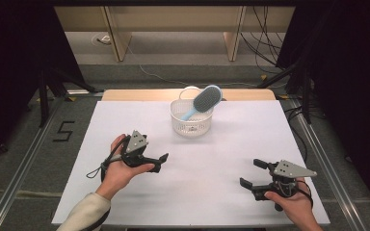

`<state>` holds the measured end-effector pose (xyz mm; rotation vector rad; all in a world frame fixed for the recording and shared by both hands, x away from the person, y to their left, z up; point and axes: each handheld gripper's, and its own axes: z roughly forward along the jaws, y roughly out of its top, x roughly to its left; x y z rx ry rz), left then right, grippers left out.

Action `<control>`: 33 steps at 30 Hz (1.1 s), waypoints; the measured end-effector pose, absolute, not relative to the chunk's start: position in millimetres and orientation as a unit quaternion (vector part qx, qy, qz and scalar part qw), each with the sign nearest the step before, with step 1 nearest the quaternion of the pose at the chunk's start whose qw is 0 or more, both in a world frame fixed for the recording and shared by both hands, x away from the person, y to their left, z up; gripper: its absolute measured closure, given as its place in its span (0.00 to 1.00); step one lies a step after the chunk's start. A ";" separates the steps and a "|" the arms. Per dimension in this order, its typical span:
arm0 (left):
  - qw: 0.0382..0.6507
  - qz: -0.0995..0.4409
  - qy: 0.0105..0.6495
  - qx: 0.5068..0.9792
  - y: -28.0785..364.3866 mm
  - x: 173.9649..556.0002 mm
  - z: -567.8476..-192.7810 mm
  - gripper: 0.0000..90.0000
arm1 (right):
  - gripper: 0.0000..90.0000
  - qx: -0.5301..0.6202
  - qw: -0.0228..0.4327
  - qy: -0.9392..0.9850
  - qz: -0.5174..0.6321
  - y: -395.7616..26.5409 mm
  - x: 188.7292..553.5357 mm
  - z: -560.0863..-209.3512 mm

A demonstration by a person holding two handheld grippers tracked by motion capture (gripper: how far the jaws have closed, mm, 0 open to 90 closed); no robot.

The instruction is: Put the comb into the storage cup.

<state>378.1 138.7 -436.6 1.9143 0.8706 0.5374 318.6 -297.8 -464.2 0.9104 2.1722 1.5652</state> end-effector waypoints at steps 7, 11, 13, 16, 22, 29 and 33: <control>0.466 0.220 0.356 0.779 143.5 371.9 -437.5 0.00 | 0.11 0.318 0.156 0.759 0.547 -297.9 318.6 -464.2; 0.466 0.224 0.358 0.778 146.3 368.7 -437.6 0.00 | 0.11 0.318 0.157 0.759 0.546 -298.0 318.5 -464.0; 0.465 0.226 0.357 0.778 147.7 367.1 -438.3 0.00 | 0.11 0.318 0.156 0.759 0.546 -297.9 318.7 -464.2; 0.465 0.223 0.358 0.778 150.0 363.9 -439.7 0.00 | 0.11 0.318 0.156 0.759 0.547 -297.9 318.7 -464.2; 0.466 0.223 0.353 0.780 153.3 357.2 -442.6 0.00 | 0.11 0.319 0.156 0.758 0.547 -297.8 318.7 -464.2; 0.466 0.230 0.342 0.783 156.9 348.5 -445.1 0.00 | 0.11 0.318 0.156 0.758 0.547 -298.0 318.6 -464.1; 0.467 0.232 0.342 0.781 160.0 343.4 -446.4 0.00 | 0.11 0.319 0.156 0.759 0.547 -298.2 318.9 -464.3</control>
